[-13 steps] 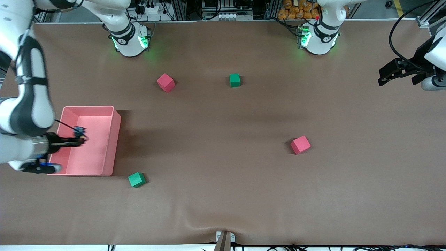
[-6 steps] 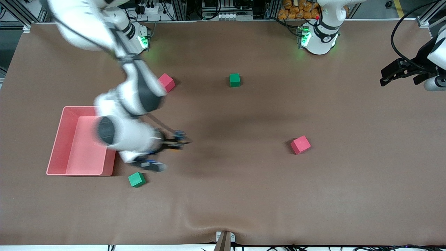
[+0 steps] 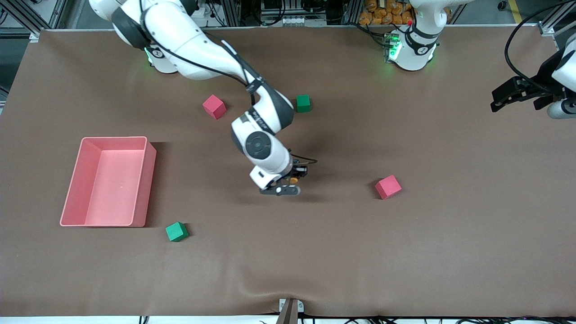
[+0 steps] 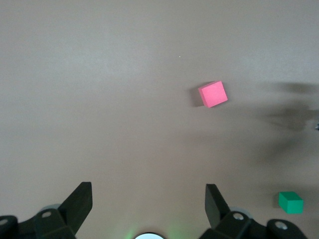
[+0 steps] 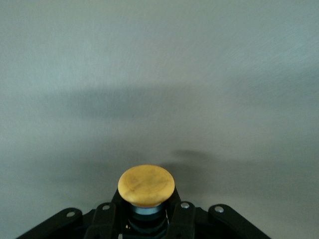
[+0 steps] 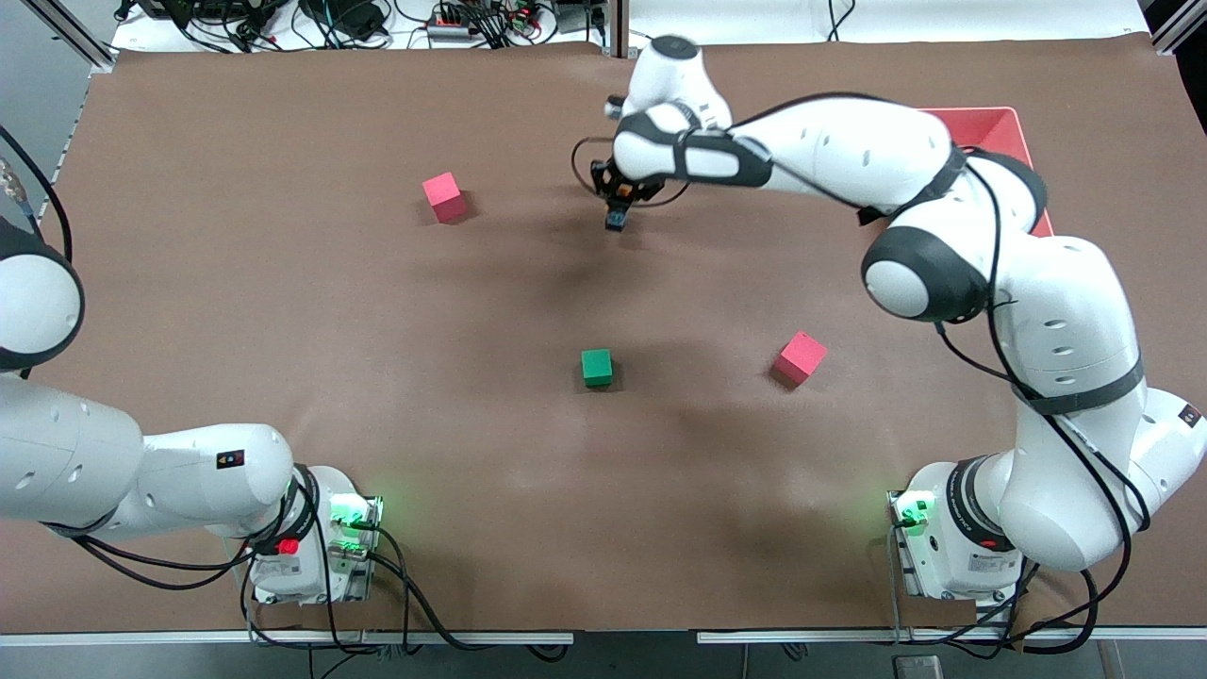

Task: Place and upright button with both arms
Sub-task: 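Carry the button with the right gripper to the table middle, then set the button down and withdraw the right gripper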

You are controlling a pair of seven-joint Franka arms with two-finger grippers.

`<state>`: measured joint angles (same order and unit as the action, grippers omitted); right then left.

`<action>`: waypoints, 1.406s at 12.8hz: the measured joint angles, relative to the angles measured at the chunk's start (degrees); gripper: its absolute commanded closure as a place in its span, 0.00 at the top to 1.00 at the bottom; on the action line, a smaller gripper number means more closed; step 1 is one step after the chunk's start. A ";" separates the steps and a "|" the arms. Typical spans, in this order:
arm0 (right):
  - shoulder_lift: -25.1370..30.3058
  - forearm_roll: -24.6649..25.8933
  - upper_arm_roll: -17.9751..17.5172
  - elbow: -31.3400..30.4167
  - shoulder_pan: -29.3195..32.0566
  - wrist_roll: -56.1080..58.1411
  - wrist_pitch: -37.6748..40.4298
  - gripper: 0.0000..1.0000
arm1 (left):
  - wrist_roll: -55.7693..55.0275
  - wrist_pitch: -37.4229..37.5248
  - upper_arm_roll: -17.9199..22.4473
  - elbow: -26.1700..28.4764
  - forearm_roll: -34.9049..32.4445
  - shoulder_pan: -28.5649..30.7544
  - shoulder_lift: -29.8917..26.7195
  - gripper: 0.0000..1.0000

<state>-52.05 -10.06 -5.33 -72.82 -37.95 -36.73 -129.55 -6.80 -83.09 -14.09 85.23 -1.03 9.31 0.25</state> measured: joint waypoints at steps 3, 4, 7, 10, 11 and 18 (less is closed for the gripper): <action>-1.35 1.53 0.10 0.27 -1.70 0.01 -0.04 0.00 | 0.00 0.00 0.00 0.00 0.00 0.00 0.33 1.00; -1.64 1.86 0.13 0.27 -1.74 0.04 -0.03 0.00 | 0.00 0.00 0.00 0.00 0.00 0.00 0.33 1.00; -2.39 2.73 0.25 0.30 -1.77 0.09 -0.53 1.00 | 0.00 0.00 0.01 0.00 0.00 0.00 0.33 1.00; -2.51 4.66 0.32 0.55 -1.93 0.08 -1.83 1.00 | 0.00 0.00 0.03 0.00 0.00 0.00 0.33 1.00; -2.49 4.71 0.47 1.19 -1.92 0.08 -1.96 1.00 | 0.00 0.01 0.03 0.01 0.00 0.01 0.33 1.00; 4.35 10.70 1.75 9.44 7.55 1.21 18.22 1.00 | 0.00 0.06 0.10 0.04 0.00 0.02 0.38 1.00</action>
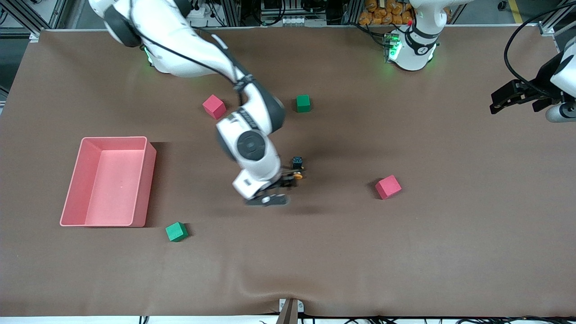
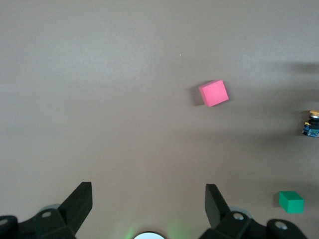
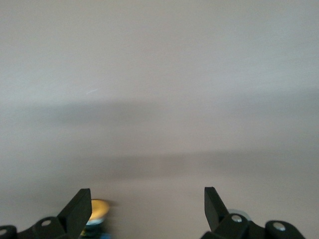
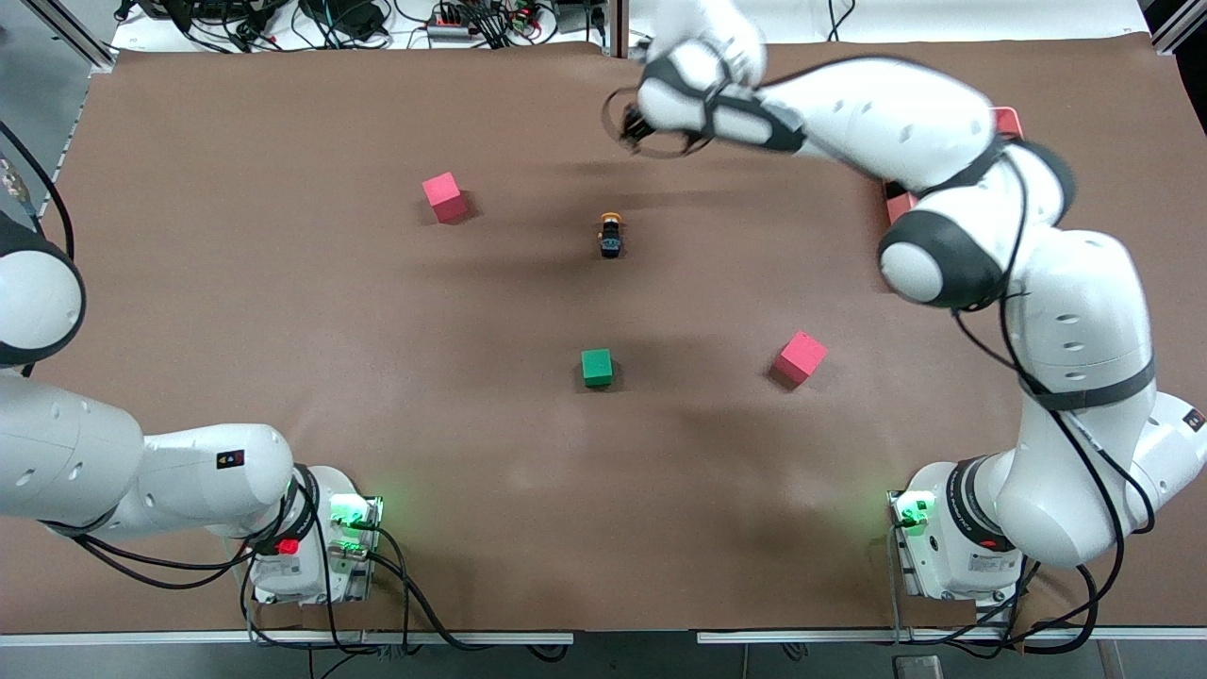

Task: Place and upright button with both arms
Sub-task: 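Set the button down and withdraw the right gripper, then lower the left gripper over the button while the right gripper retracts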

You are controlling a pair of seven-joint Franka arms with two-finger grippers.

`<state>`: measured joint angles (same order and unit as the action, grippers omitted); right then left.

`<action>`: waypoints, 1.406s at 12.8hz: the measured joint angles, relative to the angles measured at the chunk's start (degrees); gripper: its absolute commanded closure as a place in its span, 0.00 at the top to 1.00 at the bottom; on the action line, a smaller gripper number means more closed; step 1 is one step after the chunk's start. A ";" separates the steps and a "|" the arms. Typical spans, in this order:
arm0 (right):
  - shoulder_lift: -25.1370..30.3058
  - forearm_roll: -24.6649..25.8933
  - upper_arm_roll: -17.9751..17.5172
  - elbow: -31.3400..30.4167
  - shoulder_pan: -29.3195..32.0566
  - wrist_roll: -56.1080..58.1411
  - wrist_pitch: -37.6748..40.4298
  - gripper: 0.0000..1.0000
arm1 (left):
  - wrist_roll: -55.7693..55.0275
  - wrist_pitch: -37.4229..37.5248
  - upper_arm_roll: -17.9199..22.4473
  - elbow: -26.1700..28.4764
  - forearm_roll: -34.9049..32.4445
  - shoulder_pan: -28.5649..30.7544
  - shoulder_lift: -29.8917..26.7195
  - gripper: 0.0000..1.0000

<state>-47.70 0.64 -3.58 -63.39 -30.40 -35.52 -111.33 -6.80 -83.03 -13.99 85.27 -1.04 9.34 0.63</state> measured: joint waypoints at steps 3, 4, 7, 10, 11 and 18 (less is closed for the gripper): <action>5.27 0.12 -1.01 3.31 8.24 1.71 8.80 1.00 | 0.07 0.00 -0.32 0.25 1.21 -0.47 1.87 1.00; 7.47 0.11 -2.71 3.76 11.52 1.74 11.51 1.00 | 0.07 -0.08 -0.65 0.35 3.36 -1.02 3.58 1.00; 14.29 0.15 -11.48 4.04 24.54 1.75 18.18 1.00 | 0.05 -1.46 -1.25 0.38 7.07 -5.41 10.85 1.00; 19.41 0.19 -13.45 3.97 32.00 1.97 24.13 1.00 | -3.95 -5.35 -1.51 0.36 7.16 -13.39 18.11 1.00; 20.90 0.19 -13.47 3.96 33.46 2.53 25.97 1.00 | -5.20 -7.34 -1.60 0.22 7.18 -16.17 20.77 1.00; 41.75 0.12 -3.47 -17.52 32.15 16.25 23.32 1.00 | -12.49 -24.43 -1.74 -4.46 8.44 -31.25 40.38 1.00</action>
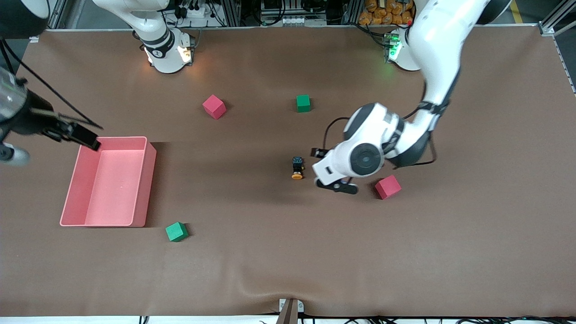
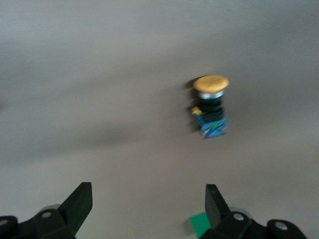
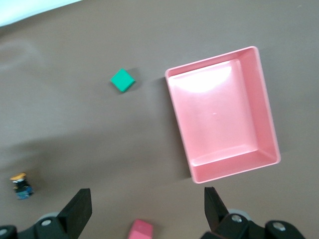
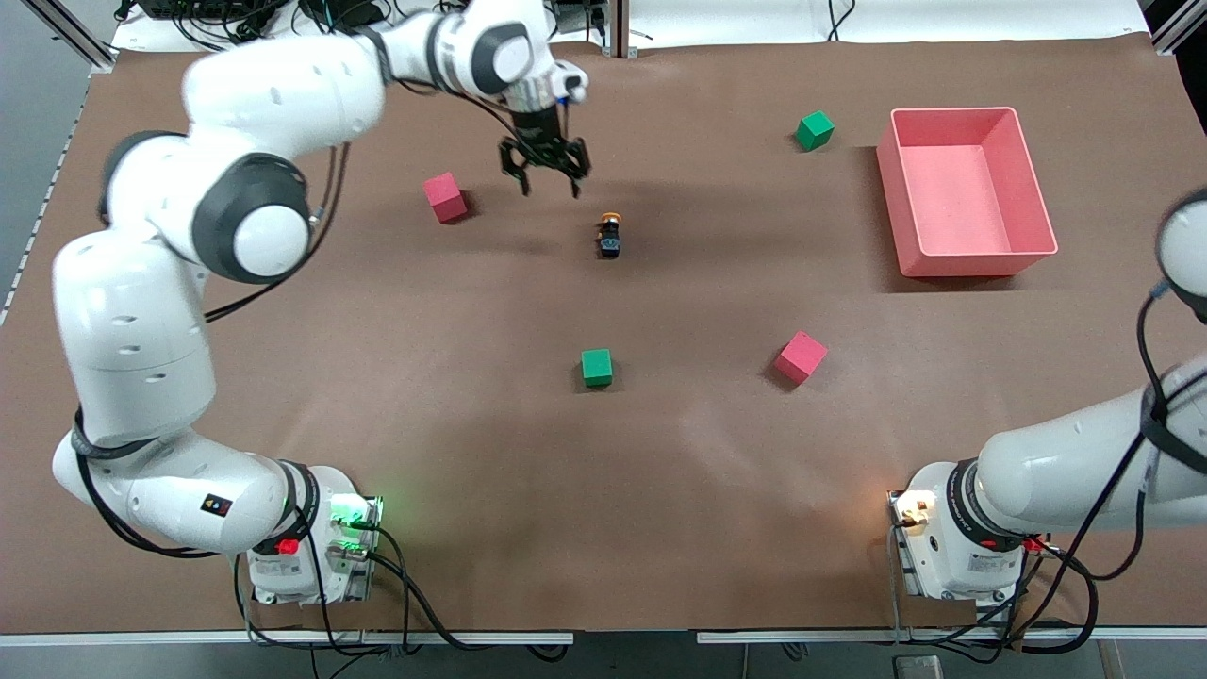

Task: Place and upright button with both arms
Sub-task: 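Lower the left gripper over the button while the right gripper retracts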

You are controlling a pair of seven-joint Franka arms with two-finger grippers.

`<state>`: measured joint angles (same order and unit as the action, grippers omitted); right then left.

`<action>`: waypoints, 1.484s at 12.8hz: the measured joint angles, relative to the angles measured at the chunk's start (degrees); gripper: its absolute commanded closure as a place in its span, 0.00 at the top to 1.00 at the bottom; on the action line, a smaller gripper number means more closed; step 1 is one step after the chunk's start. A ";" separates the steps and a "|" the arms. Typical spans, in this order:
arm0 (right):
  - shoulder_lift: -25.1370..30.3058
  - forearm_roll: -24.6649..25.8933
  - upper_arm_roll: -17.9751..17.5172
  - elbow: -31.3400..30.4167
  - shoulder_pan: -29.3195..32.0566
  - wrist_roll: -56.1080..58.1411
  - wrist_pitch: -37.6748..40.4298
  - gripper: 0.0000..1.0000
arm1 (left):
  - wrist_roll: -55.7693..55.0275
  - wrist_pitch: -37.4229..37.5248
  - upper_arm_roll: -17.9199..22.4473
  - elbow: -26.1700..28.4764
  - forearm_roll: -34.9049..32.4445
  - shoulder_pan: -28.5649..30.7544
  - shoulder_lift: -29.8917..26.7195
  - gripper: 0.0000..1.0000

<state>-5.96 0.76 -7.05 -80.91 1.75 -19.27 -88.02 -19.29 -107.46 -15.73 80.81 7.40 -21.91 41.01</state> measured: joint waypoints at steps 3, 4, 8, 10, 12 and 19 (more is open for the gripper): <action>7.40 -0.25 3.66 -9.54 -0.17 4.41 -2.66 1.00 | -3.43 -7.13 0.01 -1.29 0.70 -3.84 4.50 0.94; 8.14 -0.25 4.06 -10.47 -0.39 4.73 -2.96 1.00 | -4.33 -7.76 0.03 -2.28 0.70 -4.91 5.69 0.94; 7.71 -0.23 4.50 -8.53 -1.64 4.95 -3.98 1.00 | -5.33 -7.87 0.15 -5.76 0.70 -7.14 9.07 0.93; 7.15 -0.23 5.53 -6.04 -1.73 6.14 -1.50 1.00 | -5.55 -7.87 0.72 -5.96 0.70 -7.15 9.22 0.87; 6.93 -0.27 6.51 -5.44 -1.73 8.56 -0.57 1.00 | -5.76 -7.86 2.28 -5.97 0.70 -7.97 9.53 0.86; 6.65 -0.29 6.61 -5.42 -2.78 9.38 0.72 1.00 | -12.57 -7.86 5.97 -6.29 0.71 -11.86 10.89 0.75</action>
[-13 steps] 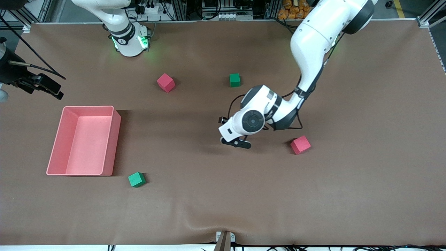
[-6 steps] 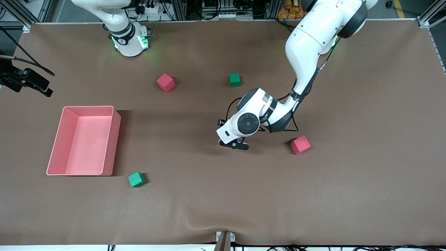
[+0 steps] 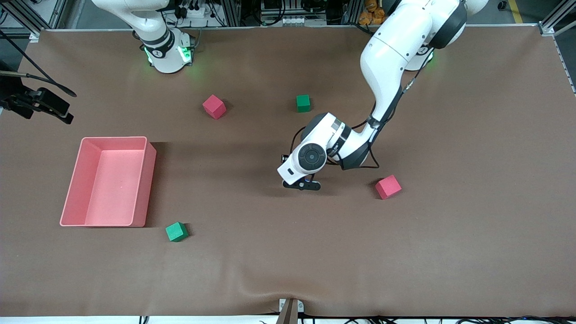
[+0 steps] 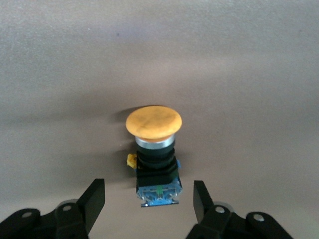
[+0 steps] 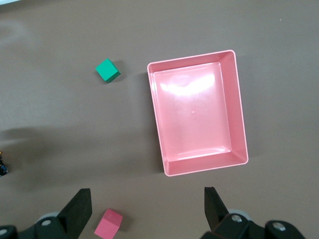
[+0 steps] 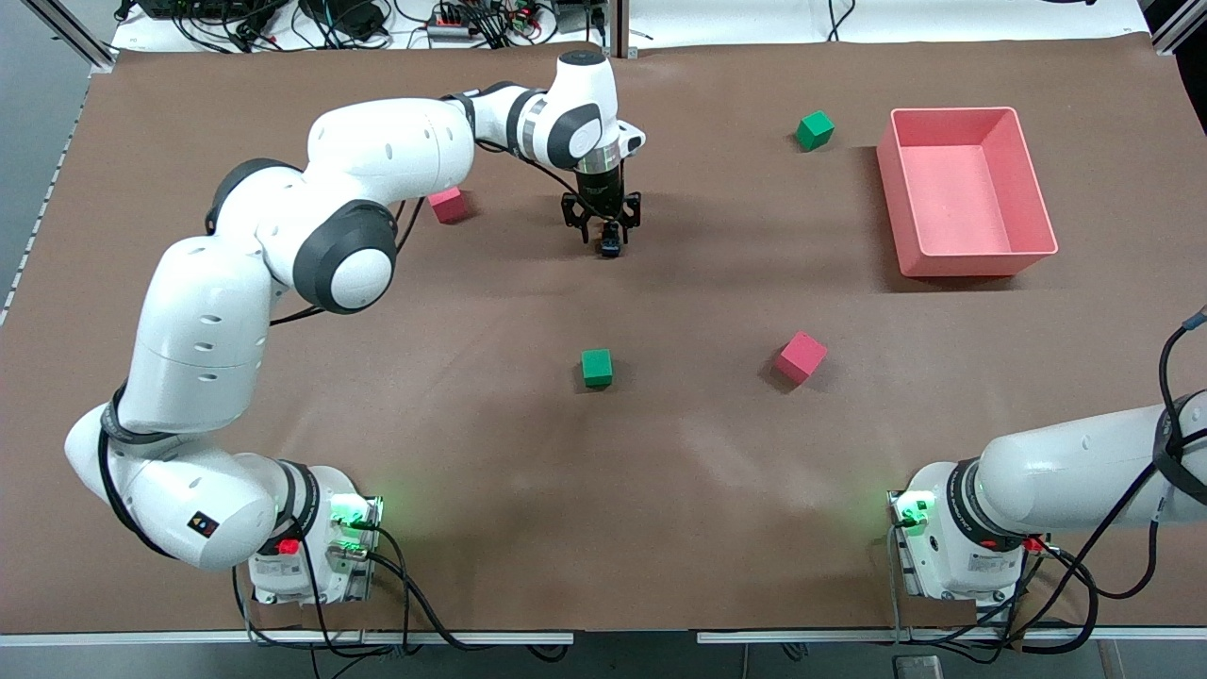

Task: Place and upright button with both arms
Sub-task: 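Lower the left gripper over the button while the right gripper retracts, then close the left gripper on the button body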

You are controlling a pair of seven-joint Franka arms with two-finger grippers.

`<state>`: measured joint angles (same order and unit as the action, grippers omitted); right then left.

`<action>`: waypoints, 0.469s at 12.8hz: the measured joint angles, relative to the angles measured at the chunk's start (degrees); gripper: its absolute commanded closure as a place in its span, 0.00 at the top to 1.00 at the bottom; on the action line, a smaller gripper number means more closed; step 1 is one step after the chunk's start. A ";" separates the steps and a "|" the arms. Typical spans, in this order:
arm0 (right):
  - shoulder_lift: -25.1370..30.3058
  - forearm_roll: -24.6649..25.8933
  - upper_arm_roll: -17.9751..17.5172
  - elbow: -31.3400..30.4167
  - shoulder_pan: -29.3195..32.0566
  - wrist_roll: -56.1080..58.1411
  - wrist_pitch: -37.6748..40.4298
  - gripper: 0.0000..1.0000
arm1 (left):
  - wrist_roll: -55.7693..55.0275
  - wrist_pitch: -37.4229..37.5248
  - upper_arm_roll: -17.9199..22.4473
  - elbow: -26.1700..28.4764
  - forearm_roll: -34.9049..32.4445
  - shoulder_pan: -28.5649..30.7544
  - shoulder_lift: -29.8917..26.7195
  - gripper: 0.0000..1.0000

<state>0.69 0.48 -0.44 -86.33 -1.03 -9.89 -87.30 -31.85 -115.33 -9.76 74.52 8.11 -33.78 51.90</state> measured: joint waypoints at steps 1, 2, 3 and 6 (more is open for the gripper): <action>0.00 0.00 0.00 0.00 -0.07 0.21 0.11 1.00 | -0.69 0.00 0.09 -0.32 0.00 0.00 0.26 0.74; 0.00 0.00 0.00 0.00 -0.10 1.05 0.17 1.00 | -1.38 0.00 0.11 -0.54 0.00 0.00 0.47 0.73; 0.00 0.00 0.04 0.00 -0.10 2.42 0.18 1.00 | -2.19 0.00 0.12 -0.66 0.00 0.00 0.66 0.73; 0.00 0.00 0.27 0.00 -0.09 3.96 0.22 1.00 | -4.82 0.00 0.12 -1.10 0.00 -0.01 1.27 0.65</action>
<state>0.69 0.48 -0.17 -86.33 -1.12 -5.94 -87.08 -36.67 -115.33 -9.64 73.42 8.11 -33.78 53.17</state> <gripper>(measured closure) 0.000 0.278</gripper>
